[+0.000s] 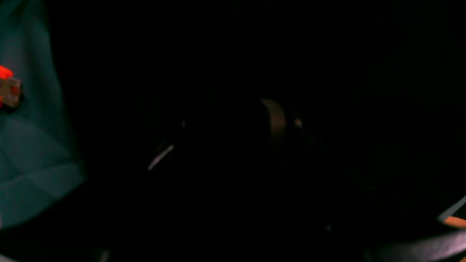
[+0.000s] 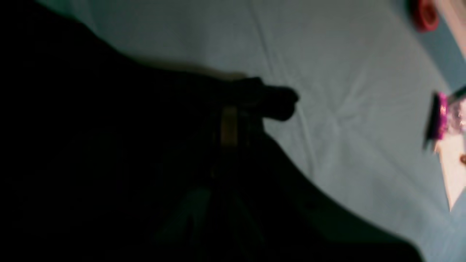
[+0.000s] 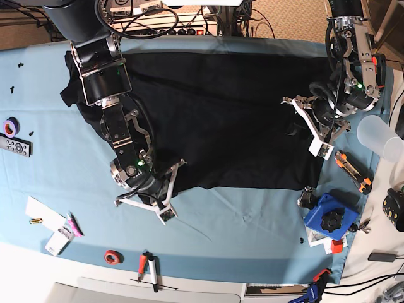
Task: Layout the t-shirt on the table in an organized manner, then fold the t-shirt properly
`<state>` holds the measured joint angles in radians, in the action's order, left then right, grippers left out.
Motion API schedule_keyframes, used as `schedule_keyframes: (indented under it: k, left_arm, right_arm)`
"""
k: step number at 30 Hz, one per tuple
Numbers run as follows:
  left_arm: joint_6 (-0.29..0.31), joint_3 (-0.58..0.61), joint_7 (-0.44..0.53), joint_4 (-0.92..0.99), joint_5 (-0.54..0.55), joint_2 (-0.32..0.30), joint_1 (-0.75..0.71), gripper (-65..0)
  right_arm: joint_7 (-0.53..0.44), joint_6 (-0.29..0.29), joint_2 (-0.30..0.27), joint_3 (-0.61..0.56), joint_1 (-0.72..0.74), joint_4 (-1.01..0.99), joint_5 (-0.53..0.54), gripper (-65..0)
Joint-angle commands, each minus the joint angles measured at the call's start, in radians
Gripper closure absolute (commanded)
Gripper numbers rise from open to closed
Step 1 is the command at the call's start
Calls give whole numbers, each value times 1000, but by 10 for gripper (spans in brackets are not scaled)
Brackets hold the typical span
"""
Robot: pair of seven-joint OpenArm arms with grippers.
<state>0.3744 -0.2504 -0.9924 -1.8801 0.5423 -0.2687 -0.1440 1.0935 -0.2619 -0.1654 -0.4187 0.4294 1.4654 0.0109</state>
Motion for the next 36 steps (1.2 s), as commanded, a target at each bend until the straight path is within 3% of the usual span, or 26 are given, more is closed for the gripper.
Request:
schedule_keyframes:
  k: [1,6,11,15,16,22,27,28,32,36]
  left_arm:
    - [4,-5,24,-15,11,-8,11,-258]
    - [4,-5,24,-15,11,-8,11,-258]
    - [4,-5,24,-15,11,-8,11,-258]
    - [4,-5,24,-15,11,-8,11,-258]
    - [4,-5,24,-15,11,-8,11,-258]
    - [4,-5,24,-15,11,-8,11,-258]
    - [5,-5,24,-15,11,-8,11,-258]
    - [4,-5,24,-15,11,-8,11,-258]
    - [4,-5,24,-15,11,-8,11,-258]
    - [4,-5,24,-15,11,-8,11,-258]
  right_arm:
    - [-11,3,0,5,31,31,-3,0]
    - [5,5,-1,5,31,42,-4,0]
    - [109,3,-1,5,31,42,-3,0]
    - [150,-28,-1,5,16,42,-3,-196]
    - [138,-21,-1,5,3,41,-3,-211]
    - [80,27,-1,5,-77,-4,-8,-211]
    - [87,27,0,5,-115,-6,1,-211]
    - [89,22,3,5,-120,-6,32,-211]
    - [135,-95,8,-5,-125,-6,229,-211]
    - [135,-154,8,-20,-124,-6,307,-211]
